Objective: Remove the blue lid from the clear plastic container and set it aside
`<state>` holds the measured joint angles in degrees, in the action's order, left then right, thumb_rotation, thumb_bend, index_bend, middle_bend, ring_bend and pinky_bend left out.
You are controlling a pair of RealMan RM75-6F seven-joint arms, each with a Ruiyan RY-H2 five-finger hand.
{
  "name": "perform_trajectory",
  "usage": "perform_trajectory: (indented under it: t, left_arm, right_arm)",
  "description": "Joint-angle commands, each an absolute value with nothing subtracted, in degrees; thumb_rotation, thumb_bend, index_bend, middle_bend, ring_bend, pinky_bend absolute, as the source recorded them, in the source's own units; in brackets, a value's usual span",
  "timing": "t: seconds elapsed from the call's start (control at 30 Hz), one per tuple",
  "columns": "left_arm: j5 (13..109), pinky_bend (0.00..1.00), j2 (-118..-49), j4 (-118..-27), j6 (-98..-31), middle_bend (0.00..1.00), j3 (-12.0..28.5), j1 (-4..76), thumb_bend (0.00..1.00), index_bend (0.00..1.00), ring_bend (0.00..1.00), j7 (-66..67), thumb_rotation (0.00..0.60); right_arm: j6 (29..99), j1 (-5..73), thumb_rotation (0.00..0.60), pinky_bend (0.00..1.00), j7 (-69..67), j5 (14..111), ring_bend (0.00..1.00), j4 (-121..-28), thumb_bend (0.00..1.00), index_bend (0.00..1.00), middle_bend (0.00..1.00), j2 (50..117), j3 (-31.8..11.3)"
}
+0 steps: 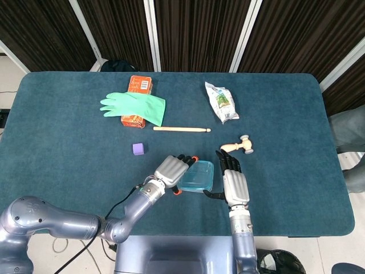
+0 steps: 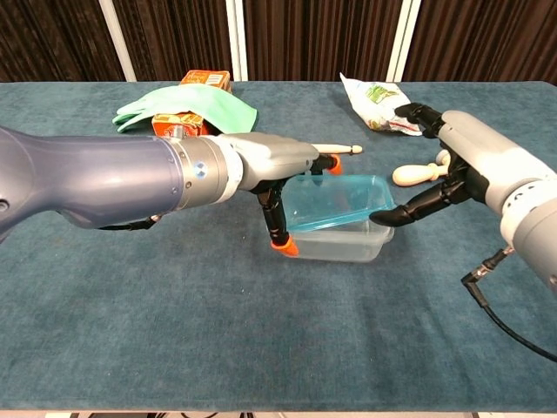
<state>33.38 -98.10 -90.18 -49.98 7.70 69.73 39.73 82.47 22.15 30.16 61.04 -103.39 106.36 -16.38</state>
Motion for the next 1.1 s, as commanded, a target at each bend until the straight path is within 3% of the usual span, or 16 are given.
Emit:
perform_trajectory:
  t: [0.03,0.27,0.53,0.9,1.1]
  left_arm:
    - [33.09,0.38,-97.82,-90.21,-49.99,0.23,7.58,69.94,0.16,0.17,0.21,39.93,0.6]
    - [33.33,0.31,-97.09,-90.67,-50.42,0.21,8.19,69.91,0.15,0.16,0.15,39.05,0.6]
    - [35.02,0.25,-97.24,-90.64,-50.86,0.1,8.78,69.15,0.1,0.06,0.06,36.7,0.6]
    - [36.49,0.25,-97.91,-90.12,-50.25,0.05,8.44,68.6,0.08,0.0,0.06,35.05,0.6]
    - [37.06,0.22,-98.32,-89.73,-50.0,0.0,8.18,68.35,0.04,0.0,0.03,34.48,0.6]
  right_arm:
    - [82.56,22.33,0.6,0.0,30.26,60.93,0.0,-103.44,0.23,0.0,0.0,106.42,-16.67]
    - [82.39,22.66,0.6,0.0,30.78,60.65,0.0,-103.1,0.23,0.0,0.0,106.23,-16.33]
    - [82.1,22.66,0.6,0.0,30.74,60.52,0.0,-102.76,0.23,0.0,0.0,105.97,-15.43]
    - [81.44,23.12,0.6,0.0,29.16,61.67,0.0,-101.7,0.23,0.0,0.0,106.0,-15.07]
    - [81.42,23.17,0.6,0.0,27.98,62.64,0.0,-101.34,0.23,0.09,0.0,105.92,-15.0]
